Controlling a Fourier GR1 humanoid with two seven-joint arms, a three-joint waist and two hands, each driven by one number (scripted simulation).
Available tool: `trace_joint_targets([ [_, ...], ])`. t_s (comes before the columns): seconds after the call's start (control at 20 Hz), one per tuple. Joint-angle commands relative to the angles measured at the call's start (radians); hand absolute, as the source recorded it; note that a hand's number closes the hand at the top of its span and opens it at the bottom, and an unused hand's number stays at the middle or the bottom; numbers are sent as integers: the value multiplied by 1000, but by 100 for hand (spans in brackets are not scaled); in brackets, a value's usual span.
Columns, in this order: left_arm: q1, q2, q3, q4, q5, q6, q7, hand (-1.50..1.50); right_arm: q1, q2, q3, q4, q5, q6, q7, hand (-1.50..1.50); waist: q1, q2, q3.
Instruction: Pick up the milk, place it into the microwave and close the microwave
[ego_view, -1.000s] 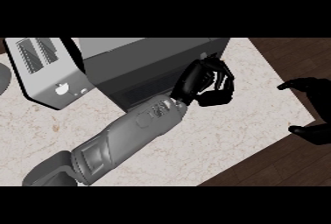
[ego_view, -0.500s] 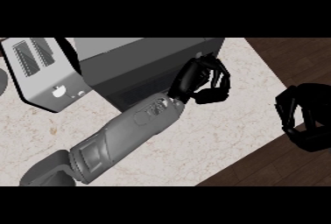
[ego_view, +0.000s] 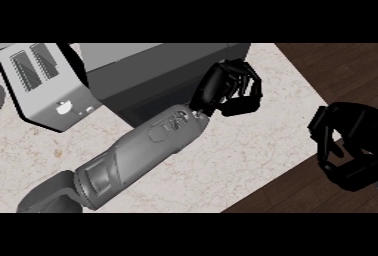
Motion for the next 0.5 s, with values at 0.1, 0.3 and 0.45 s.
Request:
trace_joint_targets([
  [0.1,-49,-59,3,59,12,16,9,150,9,-3,17,-50,-21,55,-34,150,-37,17,6],
  [0.3,-46,-59,5,58,13,36,1,150,21,-8,25,-81,-30,53,-21,150,-34,16,5],
  [0.45,-25,-59,116,83,59,166,-31,150,41,-4,30,-96,-34,32,-9,150,7,11,-2],
])
